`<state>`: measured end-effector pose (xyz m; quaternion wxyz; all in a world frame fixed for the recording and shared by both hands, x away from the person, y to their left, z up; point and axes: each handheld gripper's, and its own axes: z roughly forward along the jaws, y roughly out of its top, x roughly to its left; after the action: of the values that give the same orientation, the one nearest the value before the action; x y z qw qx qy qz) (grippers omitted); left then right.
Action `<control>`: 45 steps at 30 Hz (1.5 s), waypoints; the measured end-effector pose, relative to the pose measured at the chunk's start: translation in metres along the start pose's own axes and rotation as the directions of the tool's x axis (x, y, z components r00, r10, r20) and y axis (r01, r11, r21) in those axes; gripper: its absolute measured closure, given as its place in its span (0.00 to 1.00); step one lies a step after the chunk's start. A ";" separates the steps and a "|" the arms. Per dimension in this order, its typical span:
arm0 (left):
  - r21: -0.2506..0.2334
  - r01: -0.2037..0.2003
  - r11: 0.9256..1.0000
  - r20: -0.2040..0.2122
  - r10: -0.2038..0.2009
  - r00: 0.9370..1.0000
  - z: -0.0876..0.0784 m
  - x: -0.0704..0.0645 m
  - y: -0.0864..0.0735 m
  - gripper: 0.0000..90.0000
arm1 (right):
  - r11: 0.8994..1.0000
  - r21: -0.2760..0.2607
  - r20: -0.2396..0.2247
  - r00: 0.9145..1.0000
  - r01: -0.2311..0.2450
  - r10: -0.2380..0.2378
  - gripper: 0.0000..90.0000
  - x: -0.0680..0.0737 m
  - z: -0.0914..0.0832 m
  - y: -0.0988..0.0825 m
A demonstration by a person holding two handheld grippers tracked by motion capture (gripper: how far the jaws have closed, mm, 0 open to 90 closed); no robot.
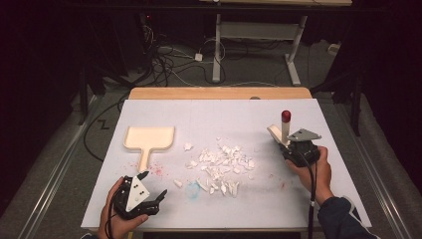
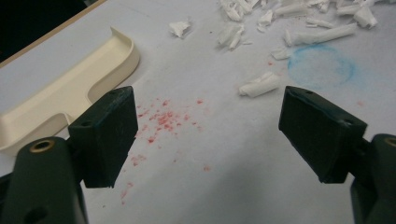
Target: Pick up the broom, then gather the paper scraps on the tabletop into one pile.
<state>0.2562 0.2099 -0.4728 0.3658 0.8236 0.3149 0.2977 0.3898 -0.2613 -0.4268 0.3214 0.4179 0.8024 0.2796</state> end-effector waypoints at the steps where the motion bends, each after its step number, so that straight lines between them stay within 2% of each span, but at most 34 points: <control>1: -0.001 0.000 1.000 0.001 0.000 1.000 0.000 0.000 0.000 0.21 | 1.000 -0.004 0.000 1.000 -0.002 0.002 0.75 0.002 0.001 0.001; 2: -0.002 -0.001 1.000 0.002 0.001 1.000 0.000 0.000 0.000 0.21 | 1.000 -0.004 -0.009 1.000 0.002 -0.002 0.75 0.004 0.002 0.002; 3: -0.001 -0.003 1.000 0.002 0.003 1.000 0.000 0.000 0.000 0.21 | 1.000 -0.008 -0.006 1.000 0.025 -0.025 0.75 0.006 0.003 0.003; 4: 0.002 -0.003 1.000 0.002 0.003 1.000 0.001 0.000 0.000 0.21 | 1.000 -0.009 -0.007 1.000 0.010 -0.010 0.75 0.011 0.003 0.004; 5: -0.001 0.001 1.000 0.002 -0.001 1.000 0.001 0.001 0.000 0.21 | 1.000 -0.011 -0.012 1.000 0.028 -0.028 0.75 0.014 0.004 0.006; 9: -0.001 -0.006 1.000 -0.001 0.006 1.000 0.002 0.002 0.000 0.21 | 0.999 -0.033 -0.046 0.998 0.029 -0.031 0.75 0.025 0.008 0.013; 10: 0.001 -0.007 1.000 -0.003 0.007 1.000 0.002 0.002 0.000 0.21 | 0.999 -0.037 -0.077 0.996 0.040 -0.043 0.75 0.037 0.009 0.018; 12: 0.008 0.004 1.000 0.000 -0.004 1.000 0.001 0.000 -0.001 0.21 | 0.997 -0.049 -0.117 0.991 0.055 -0.061 0.75 0.050 0.010 0.022; 16: 0.006 0.000 1.000 -0.005 0.000 1.000 0.000 -0.001 0.000 0.21 | 0.991 -0.070 -0.179 0.976 0.113 -0.124 0.75 0.077 0.006 0.028; 18: 0.004 -0.004 1.000 0.000 0.004 1.000 0.001 -0.001 0.001 0.21 | 0.989 -0.084 -0.212 0.968 0.121 -0.137 0.75 0.088 0.003 0.030; 19: 0.004 -0.004 1.000 0.000 0.004 1.000 0.001 -0.001 0.001 0.21 | 0.989 -0.084 -0.212 0.968 0.121 -0.137 0.75 0.088 0.003 0.030; 20: 0.010 -0.013 1.000 0.002 0.013 1.000 0.002 -0.002 0.001 0.21 | 0.985 -0.096 -0.248 0.955 0.143 -0.163 0.75 0.098 -0.002 0.030; 21: 0.010 -0.013 1.000 0.002 0.013 1.000 0.002 -0.002 0.001 0.21 | 0.985 -0.096 -0.248 0.955 0.143 -0.163 0.75 0.098 -0.002 0.030; 22: 0.012 -0.016 1.000 0.004 0.016 1.000 0.002 -0.003 0.001 0.21 | 0.981 -0.105 -0.275 0.944 0.160 -0.183 0.75 0.105 -0.008 0.030; 23: 0.013 -0.016 1.000 0.003 0.016 1.000 0.002 -0.003 0.001 0.21 | 0.981 -0.105 -0.275 0.944 0.160 -0.183 0.75 0.105 -0.008 0.030; 24: 0.011 -0.014 1.000 0.000 0.014 1.000 0.001 -0.003 0.001 0.21 | 0.980 -0.113 -0.290 0.938 0.163 -0.189 0.75 0.107 -0.011 0.030; 25: 0.007 -0.008 1.000 -0.010 0.008 1.000 0.000 -0.003 0.001 0.22 | 0.976 -0.132 -0.310 0.928 0.172 -0.205 0.75 0.109 -0.019 0.032; 26: 0.005 -0.010 1.000 -0.034 0.010 0.999 -0.001 -0.003 0.002 0.22 | 0.973 -0.145 -0.310 0.926 0.179 -0.216 0.75 0.108 -0.024 0.033; 28: -0.005 -0.002 1.000 -0.035 0.002 0.999 -0.003 -0.002 0.002 0.22 | 0.966 -0.180 -0.279 0.932 0.186 -0.232 0.75 0.105 -0.036 0.036; 30: -0.003 -0.002 1.000 -0.037 0.002 0.999 -0.003 -0.003 0.002 0.22 | 0.963 -0.193 -0.278 0.931 0.187 -0.236 0.75 0.102 -0.041 0.037; 31: 0.000 -0.006 1.000 -0.037 0.006 0.999 -0.003 -0.003 0.002 0.22 | 0.963 -0.212 -0.281 0.933 0.167 -0.224 0.75 0.095 -0.048 0.038; 32: 0.002 -0.009 1.000 -0.037 0.009 0.999 -0.003 -0.004 0.002 0.22 | 0.963 -0.212 -0.281 0.933 0.167 -0.224 0.75 0.095 -0.048 0.038; 33: 0.002 -0.011 1.000 -0.040 0.011 0.999 -0.003 -0.004 0.002 0.22 | 0.961 -0.225 -0.269 0.937 0.162 -0.221 0.75 0.089 -0.050 0.039; 34: 0.000 -0.009 1.000 -0.050 0.009 0.999 -0.004 -0.004 0.002 0.22 | 0.961 -0.225 -0.269 0.937 0.162 -0.221 0.75 0.089 -0.050 0.039; 35: -0.002 -0.007 1.000 -0.061 0.007 0.998 -0.005 -0.004 0.002 0.22 | 0.962 -0.225 -0.262 0.941 0.156 -0.214 0.75 0.087 -0.050 0.039; 36: -0.002 0.010 1.000 -0.067 -0.010 0.998 -0.006 -0.004 0.002 0.22 | 0.961 -0.230 -0.257 0.943 0.153 -0.212 0.75 0.083 -0.049 0.041; 37: -0.006 0.015 1.000 -0.068 -0.015 0.998 -0.007 -0.003 0.002 0.22 | 0.959 -0.237 -0.251 0.944 0.153 -0.213 0.75 0.079 -0.048 0.042; 38: -0.008 0.022 1.000 -0.071 -0.022 0.997 -0.007 -0.003 0.002 0.22 | 0.962 -0.240 -0.246 0.950 0.130 -0.190 0.75 0.069 -0.044 0.046; 40: -0.003 0.021 1.000 -0.071 -0.021 0.997 -0.007 -0.002 0.001 0.22 | 0.964 -0.244 -0.245 0.955 0.103 -0.164 0.75 0.059 -0.036 0.051; 42: -0.003 0.023 1.000 -0.072 -0.023 0.997 -0.005 -0.003 0.002 0.22 | 0.966 -0.240 -0.224 0.963 0.097 -0.152 0.75 0.053 -0.026 0.056; 43: -0.001 0.017 1.000 -0.072 -0.018 0.997 -0.005 -0.003 0.002 0.22 | 0.966 -0.240 -0.224 0.963 0.097 -0.152 0.75 0.053 -0.026 0.056; 44: -0.004 0.020 1.000 -0.073 -0.021 0.997 -0.005 -0.003 0.003 0.23 | 0.966 -0.238 -0.213 0.965 0.101 -0.153 0.75 0.051 -0.020 0.058; 45: -0.005 0.021 1.000 -0.073 -0.021 0.997 -0.005 -0.003 0.003 0.23 | 0.966 -0.236 -0.202 0.967 0.107 -0.156 0.75 0.049 -0.007 0.064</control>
<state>0.2518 0.2076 -0.4686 0.3587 0.8081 0.3363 0.3245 0.3940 -0.1895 -0.3905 0.2941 0.2913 0.8226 0.3899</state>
